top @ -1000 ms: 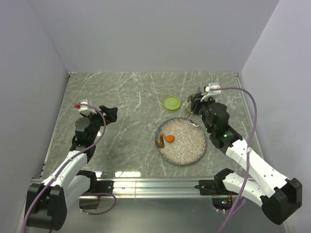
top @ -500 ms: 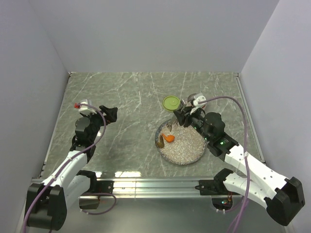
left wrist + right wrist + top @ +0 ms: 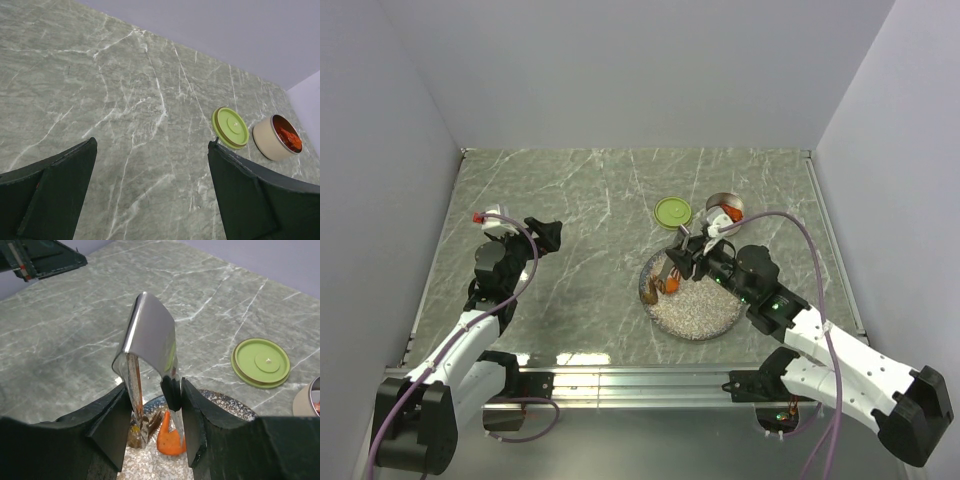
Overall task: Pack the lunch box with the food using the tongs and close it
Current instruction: Pick up the food using the clamp, then place the food into the lunch box
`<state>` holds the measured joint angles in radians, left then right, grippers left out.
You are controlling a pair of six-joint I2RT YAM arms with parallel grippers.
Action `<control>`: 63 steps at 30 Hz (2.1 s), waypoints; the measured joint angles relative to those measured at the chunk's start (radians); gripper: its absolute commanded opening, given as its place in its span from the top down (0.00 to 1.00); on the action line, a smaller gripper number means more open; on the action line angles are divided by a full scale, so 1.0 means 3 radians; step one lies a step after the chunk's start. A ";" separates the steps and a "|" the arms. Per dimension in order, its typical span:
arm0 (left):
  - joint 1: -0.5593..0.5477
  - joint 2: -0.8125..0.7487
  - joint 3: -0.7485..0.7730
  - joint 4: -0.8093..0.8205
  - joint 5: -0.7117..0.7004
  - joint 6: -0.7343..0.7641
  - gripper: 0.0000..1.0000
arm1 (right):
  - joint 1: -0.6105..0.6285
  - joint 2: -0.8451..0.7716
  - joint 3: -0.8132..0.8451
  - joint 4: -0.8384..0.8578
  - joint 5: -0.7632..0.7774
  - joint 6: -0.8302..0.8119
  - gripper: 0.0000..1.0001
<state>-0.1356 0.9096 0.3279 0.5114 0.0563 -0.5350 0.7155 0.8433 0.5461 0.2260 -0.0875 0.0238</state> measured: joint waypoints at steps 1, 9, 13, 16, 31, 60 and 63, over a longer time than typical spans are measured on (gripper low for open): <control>0.0000 0.0000 0.0000 0.0000 0.0000 0.0001 0.01 | 0.0013 -0.0036 -0.0018 -0.0006 0.0009 0.0000 0.50; 0.0000 0.0000 0.0000 -0.0001 0.0000 0.0001 0.01 | 0.0067 -0.0031 -0.0056 0.0000 0.0118 -0.0078 0.49; 0.0000 0.0000 0.0000 0.0000 0.0000 0.0000 0.01 | 0.0076 0.0123 -0.0056 -0.0004 0.0142 -0.0123 0.49; 0.0000 0.0000 0.0000 0.0000 0.0000 0.0001 0.01 | 0.0081 0.0175 -0.0056 -0.0004 0.0164 -0.0145 0.48; 0.0000 0.0000 0.0000 0.0000 0.0000 0.0000 0.01 | 0.0083 0.0392 -0.0055 0.0175 0.0225 -0.0188 0.56; 0.0000 0.0000 0.0000 0.0000 0.0000 0.0000 0.01 | -0.0590 0.0347 0.0797 -0.0355 0.0698 -0.0333 0.80; 0.0000 0.0000 0.0000 0.0000 0.0000 0.0001 0.01 | -0.0819 0.0582 0.0951 -0.0351 0.0679 -0.0333 0.80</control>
<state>-0.1356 0.9096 0.3279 0.5114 0.0563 -0.5346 0.4698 1.0180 0.8314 0.1207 0.1162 -0.0761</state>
